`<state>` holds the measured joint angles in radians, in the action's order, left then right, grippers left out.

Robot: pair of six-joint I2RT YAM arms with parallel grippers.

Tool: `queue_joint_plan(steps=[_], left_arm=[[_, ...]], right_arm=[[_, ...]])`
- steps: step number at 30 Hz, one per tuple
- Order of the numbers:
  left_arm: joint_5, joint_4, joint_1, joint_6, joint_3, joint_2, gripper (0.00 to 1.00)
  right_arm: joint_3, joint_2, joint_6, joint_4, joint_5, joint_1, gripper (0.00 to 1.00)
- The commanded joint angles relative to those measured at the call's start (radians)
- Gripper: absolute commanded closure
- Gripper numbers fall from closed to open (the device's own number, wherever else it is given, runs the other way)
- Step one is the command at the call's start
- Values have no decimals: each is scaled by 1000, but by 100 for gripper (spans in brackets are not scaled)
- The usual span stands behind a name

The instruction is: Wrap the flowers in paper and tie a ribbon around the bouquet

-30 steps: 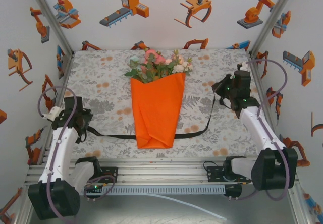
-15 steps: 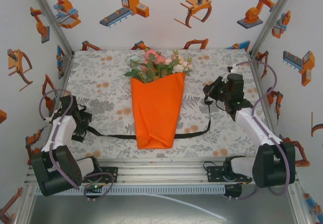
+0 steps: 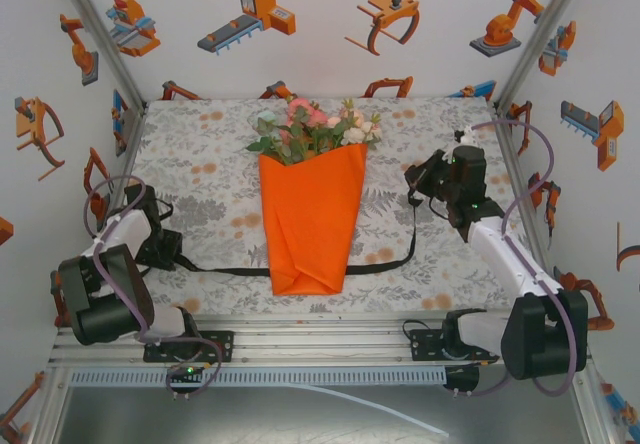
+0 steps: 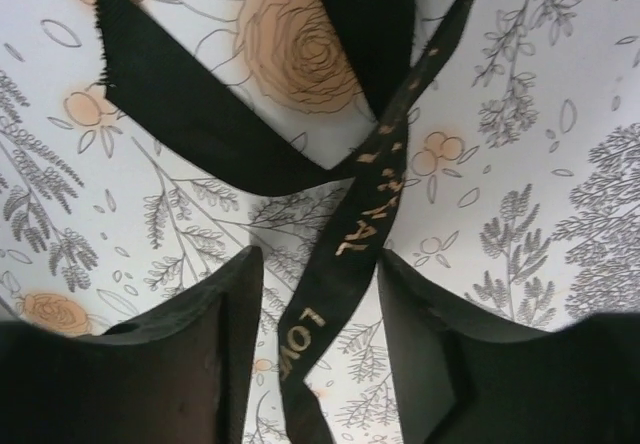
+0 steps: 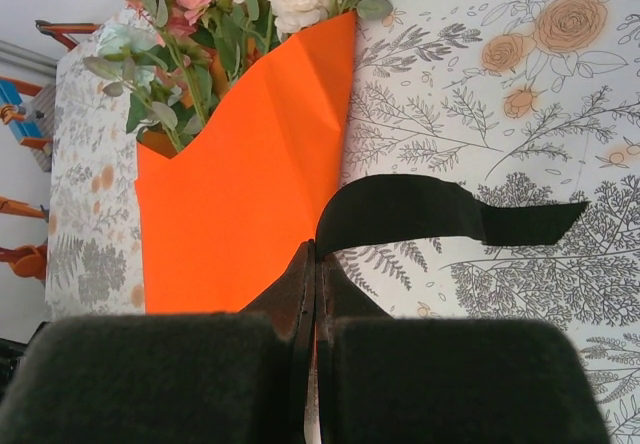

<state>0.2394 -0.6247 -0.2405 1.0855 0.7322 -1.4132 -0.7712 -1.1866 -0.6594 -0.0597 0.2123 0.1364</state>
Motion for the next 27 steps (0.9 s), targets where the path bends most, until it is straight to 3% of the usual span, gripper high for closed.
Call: queue_joint_plan(steps=[1, 6, 10, 15, 20, 27], left_arm=[[-26, 38, -3, 21, 10, -38, 65], [-61, 97, 0, 25, 38, -27, 99], [-125, 203, 22, 5, 119, -61, 100], [-150, 261, 92, 1, 261, -159, 100], [-151, 304, 132, 16, 362, -255, 100], [-151, 344, 172, 1, 348, -261, 100]], right_arm=[[-3, 27, 15, 3, -30, 5, 100], [-27, -8, 7, 4, -78, 5, 100], [-72, -75, 11, -21, -194, -7, 100], [-173, -240, -60, -140, -103, -90, 100], [-301, -363, -56, -172, -130, -136, 100], [-408, -442, -72, -154, -113, -202, 100]])
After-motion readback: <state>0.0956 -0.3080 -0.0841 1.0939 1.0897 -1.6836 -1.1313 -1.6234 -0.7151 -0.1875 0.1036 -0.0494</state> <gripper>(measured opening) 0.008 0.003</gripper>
